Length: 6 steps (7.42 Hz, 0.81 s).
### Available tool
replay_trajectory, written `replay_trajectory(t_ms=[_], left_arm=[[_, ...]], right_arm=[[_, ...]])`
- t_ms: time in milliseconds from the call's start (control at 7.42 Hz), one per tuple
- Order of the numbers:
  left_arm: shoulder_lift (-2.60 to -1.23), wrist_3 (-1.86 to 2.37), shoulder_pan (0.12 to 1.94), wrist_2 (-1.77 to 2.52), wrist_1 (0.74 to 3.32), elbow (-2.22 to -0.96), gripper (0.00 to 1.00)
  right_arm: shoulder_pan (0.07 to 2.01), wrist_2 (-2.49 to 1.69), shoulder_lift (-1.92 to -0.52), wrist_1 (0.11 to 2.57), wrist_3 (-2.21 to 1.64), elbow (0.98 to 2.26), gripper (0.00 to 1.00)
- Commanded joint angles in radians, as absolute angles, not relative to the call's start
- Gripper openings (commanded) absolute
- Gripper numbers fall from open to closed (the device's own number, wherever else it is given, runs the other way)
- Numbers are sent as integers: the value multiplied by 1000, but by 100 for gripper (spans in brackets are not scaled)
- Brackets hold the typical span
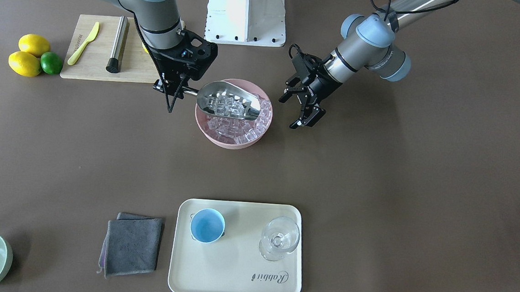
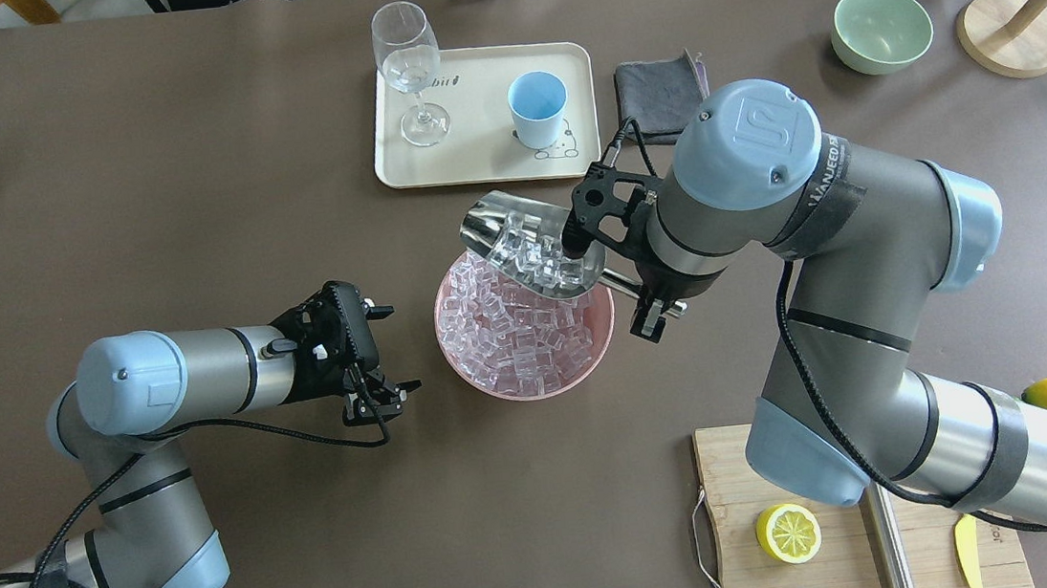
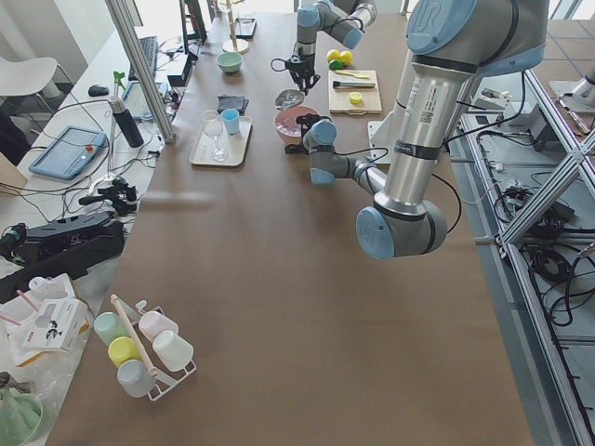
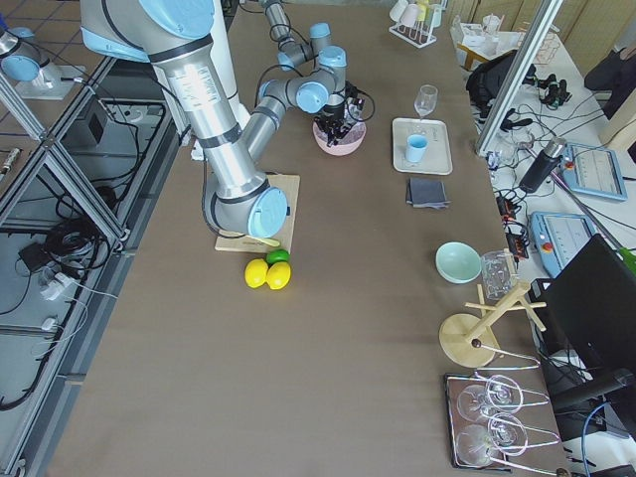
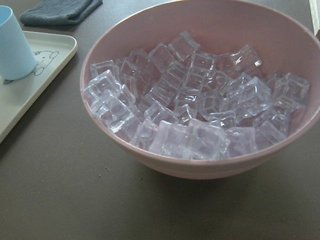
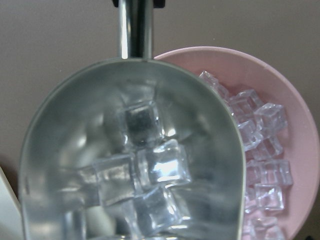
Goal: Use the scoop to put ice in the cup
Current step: 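Lift the ice-filled scoop toward the blue cup while the left arm withdraws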
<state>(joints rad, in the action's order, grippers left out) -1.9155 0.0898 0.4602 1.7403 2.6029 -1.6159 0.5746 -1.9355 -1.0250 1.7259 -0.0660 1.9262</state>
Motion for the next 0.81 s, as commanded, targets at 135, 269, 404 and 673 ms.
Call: replay_trajectory(t_ms=[135, 269, 404, 673], left_arm=[[-1826, 94, 483, 1741, 2438, -1799, 98], [-1803, 94, 504, 1743, 2357, -1857, 98], [-1774, 94, 537, 1747, 2286, -1905, 98], [-1740, 95, 609, 1770, 2174, -1983, 98]], right_arm=[[621, -1962, -1008, 1819, -541, 1924, 0], [626, -1968, -994, 1831, -693, 1916, 0], [629, -1970, -986, 1833, -927, 1908, 0], [678, -2055, -976, 1841, -1014, 1884, 0]])
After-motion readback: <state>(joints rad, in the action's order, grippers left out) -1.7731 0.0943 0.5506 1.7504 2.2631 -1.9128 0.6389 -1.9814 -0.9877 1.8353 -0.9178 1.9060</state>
